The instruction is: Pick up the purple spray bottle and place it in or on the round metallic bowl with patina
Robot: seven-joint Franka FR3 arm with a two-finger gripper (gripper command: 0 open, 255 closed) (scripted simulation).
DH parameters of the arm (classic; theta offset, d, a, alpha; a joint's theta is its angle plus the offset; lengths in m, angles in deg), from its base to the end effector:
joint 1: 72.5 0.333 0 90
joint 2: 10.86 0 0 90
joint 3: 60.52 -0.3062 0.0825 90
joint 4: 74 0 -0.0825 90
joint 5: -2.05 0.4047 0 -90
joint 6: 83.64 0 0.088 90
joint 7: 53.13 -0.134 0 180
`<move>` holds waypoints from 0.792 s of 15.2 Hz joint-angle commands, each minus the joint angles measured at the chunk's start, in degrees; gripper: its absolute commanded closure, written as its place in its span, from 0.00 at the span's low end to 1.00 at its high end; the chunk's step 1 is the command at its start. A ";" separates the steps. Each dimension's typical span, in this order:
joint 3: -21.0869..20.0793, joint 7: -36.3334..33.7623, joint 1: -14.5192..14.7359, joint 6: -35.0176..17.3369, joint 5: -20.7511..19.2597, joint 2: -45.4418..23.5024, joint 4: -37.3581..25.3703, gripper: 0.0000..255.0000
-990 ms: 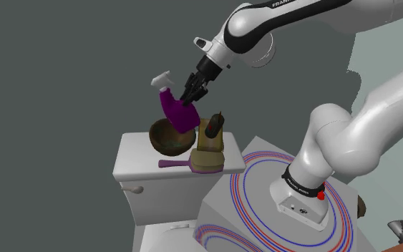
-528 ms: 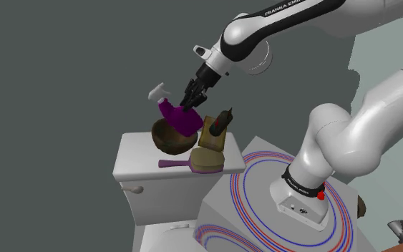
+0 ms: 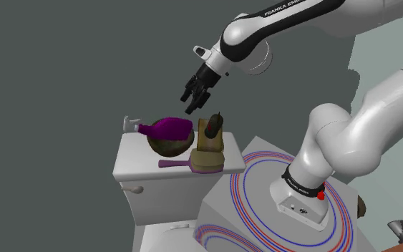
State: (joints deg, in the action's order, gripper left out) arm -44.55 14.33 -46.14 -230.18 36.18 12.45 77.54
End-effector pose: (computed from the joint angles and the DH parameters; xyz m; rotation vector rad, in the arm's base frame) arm 0.4408 0.0885 0.3553 -2.4680 -1.2030 -0.6700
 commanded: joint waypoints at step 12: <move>-0.70 -4.07 -4.74 7.74 -6.26 6.95 -0.64 0.00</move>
State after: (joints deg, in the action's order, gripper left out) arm -45.23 10.29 -50.86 -222.48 29.95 19.36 76.90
